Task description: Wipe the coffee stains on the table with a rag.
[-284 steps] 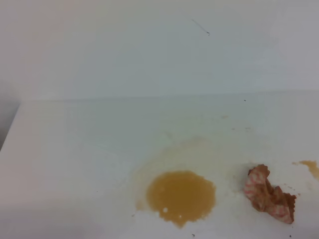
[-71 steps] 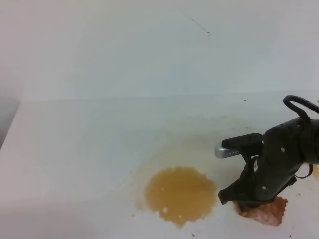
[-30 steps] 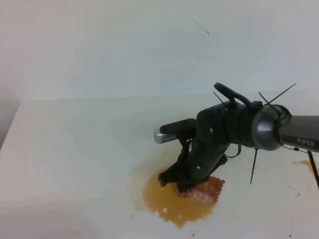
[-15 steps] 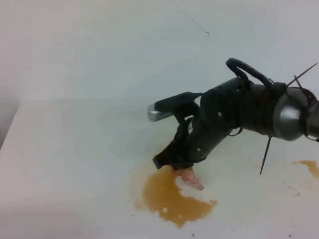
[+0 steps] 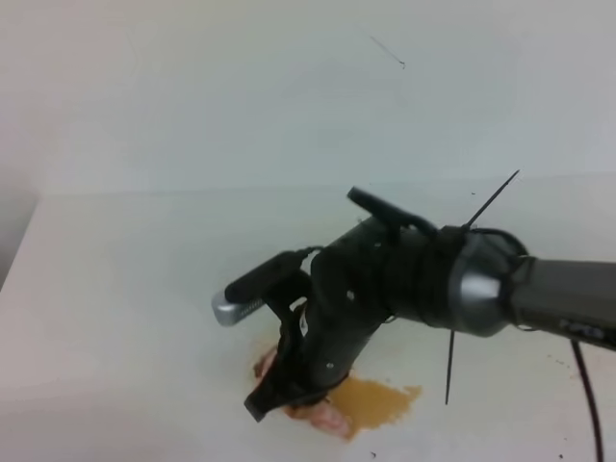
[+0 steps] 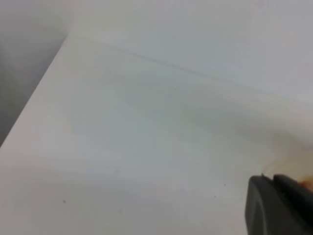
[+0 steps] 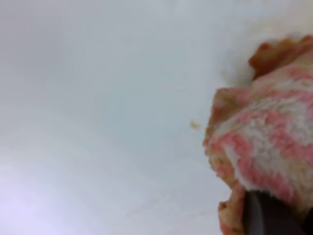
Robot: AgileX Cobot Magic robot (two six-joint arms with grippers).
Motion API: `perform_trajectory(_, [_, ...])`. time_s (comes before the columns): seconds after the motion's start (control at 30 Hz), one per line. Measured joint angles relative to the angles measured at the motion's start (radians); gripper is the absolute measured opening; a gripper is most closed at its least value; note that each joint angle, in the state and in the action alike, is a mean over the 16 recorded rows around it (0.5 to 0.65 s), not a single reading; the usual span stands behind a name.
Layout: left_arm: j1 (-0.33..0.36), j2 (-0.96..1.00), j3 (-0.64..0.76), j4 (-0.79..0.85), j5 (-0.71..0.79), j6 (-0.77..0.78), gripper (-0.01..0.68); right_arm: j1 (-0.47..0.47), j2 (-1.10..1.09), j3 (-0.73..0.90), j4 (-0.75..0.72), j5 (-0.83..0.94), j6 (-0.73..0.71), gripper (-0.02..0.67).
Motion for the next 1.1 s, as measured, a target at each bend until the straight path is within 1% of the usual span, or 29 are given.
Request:
perform_trajectory(0.13, [0.000, 0.000, 0.000, 0.000, 0.000, 0.000, -0.001, 0.003, 0.045, -0.003, -0.001, -0.005, -0.009, 0.027])
perform_trajectory(0.33, [0.000, 0.000, 0.003, 0.000, 0.001, 0.000, -0.001, -0.018, 0.102, -0.027, -0.006, -0.012, -0.008, 0.027])
perform_trajectory(0.83, [0.000, 0.000, -0.003, 0.000, 0.001, 0.000, 0.000, -0.156, 0.142, -0.101, -0.010, -0.011, 0.010, 0.036])
perform_trajectory(1.1, [0.000, 0.000, -0.003, 0.000, 0.001, 0.000, 0.000, -0.190, 0.129, -0.102, -0.011, 0.001, 0.019, 0.036])
